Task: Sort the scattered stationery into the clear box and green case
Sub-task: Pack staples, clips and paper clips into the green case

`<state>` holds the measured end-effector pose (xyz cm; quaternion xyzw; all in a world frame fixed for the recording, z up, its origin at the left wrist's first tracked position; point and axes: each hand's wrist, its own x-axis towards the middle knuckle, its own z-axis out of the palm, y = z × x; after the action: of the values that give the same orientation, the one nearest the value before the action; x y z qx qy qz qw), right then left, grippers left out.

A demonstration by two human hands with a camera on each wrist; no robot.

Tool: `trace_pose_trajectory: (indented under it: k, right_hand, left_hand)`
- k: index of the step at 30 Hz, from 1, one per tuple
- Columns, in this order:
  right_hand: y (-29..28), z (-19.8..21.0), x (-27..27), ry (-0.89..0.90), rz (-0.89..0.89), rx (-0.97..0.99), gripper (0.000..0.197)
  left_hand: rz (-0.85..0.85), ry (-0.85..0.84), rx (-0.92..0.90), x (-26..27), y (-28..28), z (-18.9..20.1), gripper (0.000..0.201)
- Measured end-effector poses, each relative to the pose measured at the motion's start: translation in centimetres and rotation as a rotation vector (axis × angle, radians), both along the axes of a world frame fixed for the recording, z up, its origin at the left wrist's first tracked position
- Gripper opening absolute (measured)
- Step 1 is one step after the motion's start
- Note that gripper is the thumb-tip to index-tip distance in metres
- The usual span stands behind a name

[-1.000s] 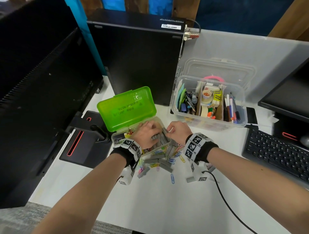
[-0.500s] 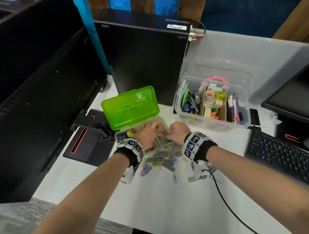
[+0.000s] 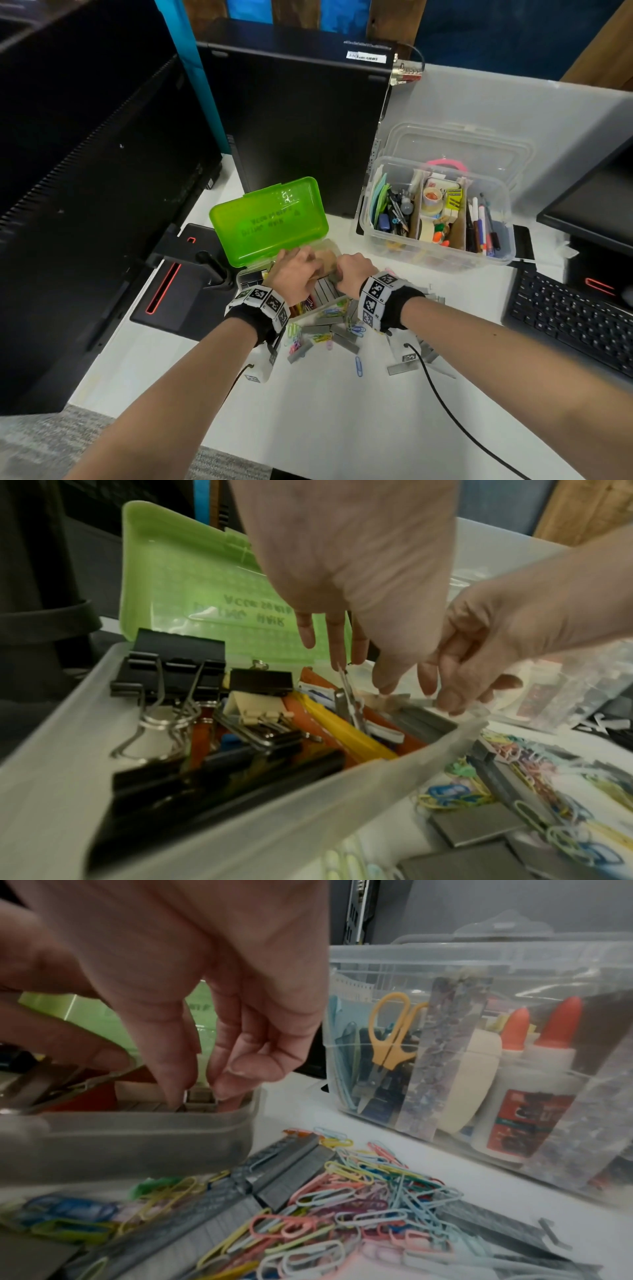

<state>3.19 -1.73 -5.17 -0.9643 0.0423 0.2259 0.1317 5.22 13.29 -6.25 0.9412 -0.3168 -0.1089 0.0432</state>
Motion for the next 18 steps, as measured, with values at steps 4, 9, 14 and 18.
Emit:
trace_pose_trajectory:
  k: [4, 9, 14, 18]
  right_hand:
    - [0.4, -0.1, 0.1, 0.001, 0.048, -0.048, 0.029]
    - [0.7, -0.3, -0.1, -0.011, 0.098, -0.078, 0.028]
    - [0.6, -0.4, -0.5, -0.009, 0.081, -0.003, 0.021]
    - [0.3, -0.2, -0.9, -0.022, 0.052, 0.082, 0.024]
  left_hand:
    - [0.006, -0.014, 0.129, -0.3, -0.9, 0.4, 0.039]
    - [-0.019, 0.011, 0.154, -0.3, -0.9, -0.1, 0.073]
    - [-0.034, 0.001, 0.136, -0.5, -0.5, -0.6, 0.082]
    - [-0.029, 0.029, 0.145, -0.4, -0.7, -0.4, 0.079]
